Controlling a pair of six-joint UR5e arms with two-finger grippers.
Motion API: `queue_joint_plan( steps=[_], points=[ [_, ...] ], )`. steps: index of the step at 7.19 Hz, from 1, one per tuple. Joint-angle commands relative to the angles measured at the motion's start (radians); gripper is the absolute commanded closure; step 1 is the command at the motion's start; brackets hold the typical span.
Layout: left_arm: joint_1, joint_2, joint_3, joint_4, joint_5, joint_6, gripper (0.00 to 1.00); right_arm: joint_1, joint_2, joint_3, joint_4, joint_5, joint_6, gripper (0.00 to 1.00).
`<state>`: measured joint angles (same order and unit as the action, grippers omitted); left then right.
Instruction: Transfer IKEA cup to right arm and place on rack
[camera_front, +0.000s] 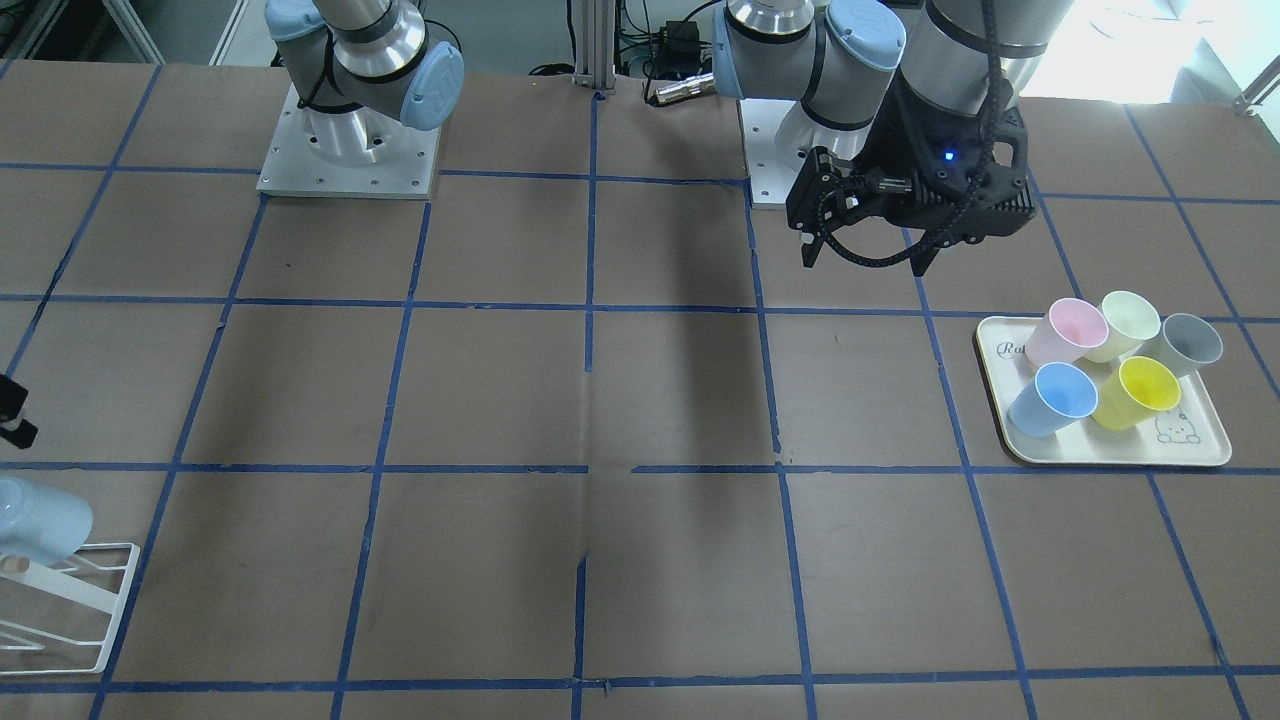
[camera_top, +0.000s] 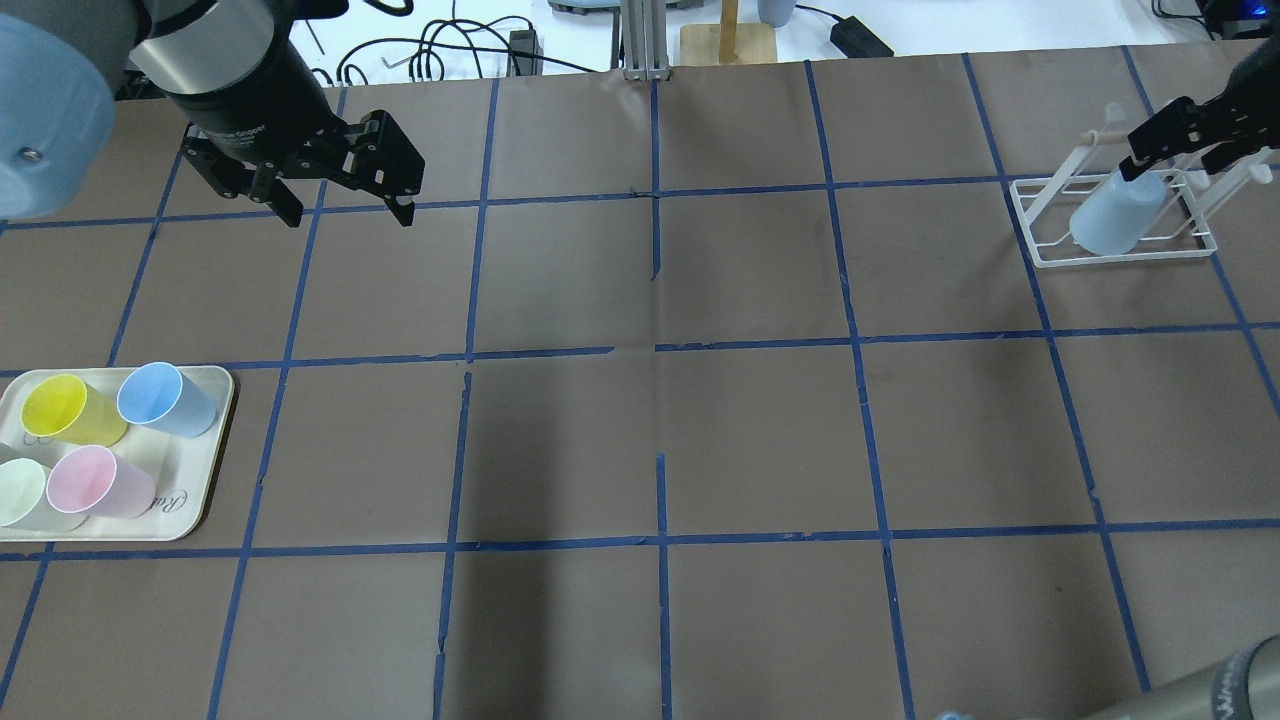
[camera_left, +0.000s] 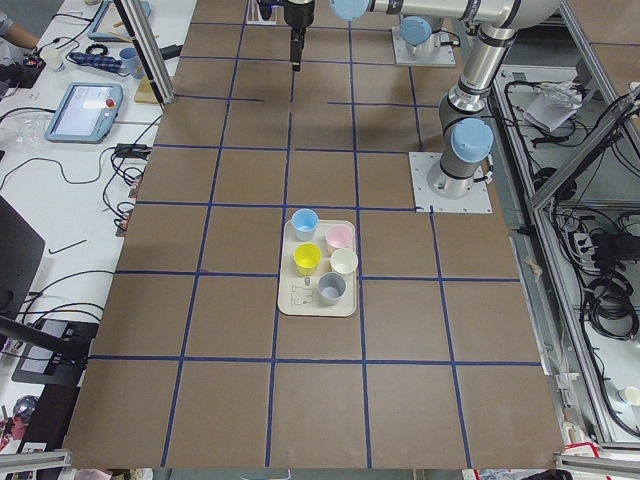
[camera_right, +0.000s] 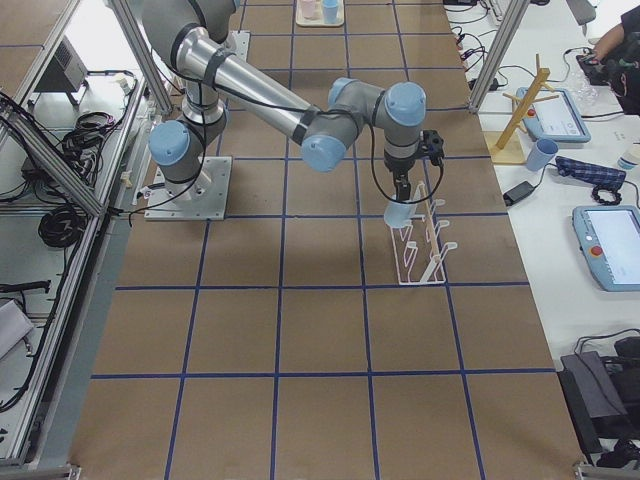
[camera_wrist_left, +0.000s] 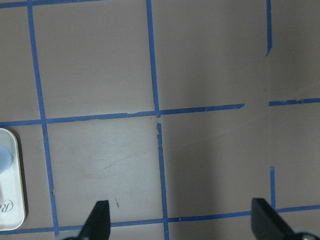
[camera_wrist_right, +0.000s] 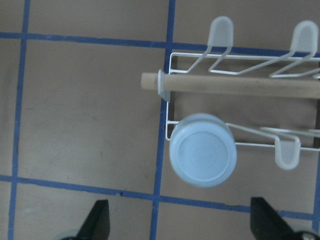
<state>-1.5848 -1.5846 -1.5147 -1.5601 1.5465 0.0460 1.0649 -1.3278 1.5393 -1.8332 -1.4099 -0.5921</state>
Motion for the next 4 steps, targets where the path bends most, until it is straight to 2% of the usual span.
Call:
queue_joint_plan(
  steps=[1,2,4],
  points=[
    [0.000,0.000,0.005,0.000,0.003,0.000,0.00,0.010,-0.216,0.018,0.251,-0.007,0.084,0.00],
    [0.002,-0.003,0.011,0.000,0.003,0.000,0.00,0.044,-0.302,0.031,0.314,-0.007,0.095,0.00],
    [0.002,-0.002,0.004,0.000,0.003,0.000,0.00,0.185,-0.393,0.086,0.350,-0.065,0.330,0.00]
  ],
)
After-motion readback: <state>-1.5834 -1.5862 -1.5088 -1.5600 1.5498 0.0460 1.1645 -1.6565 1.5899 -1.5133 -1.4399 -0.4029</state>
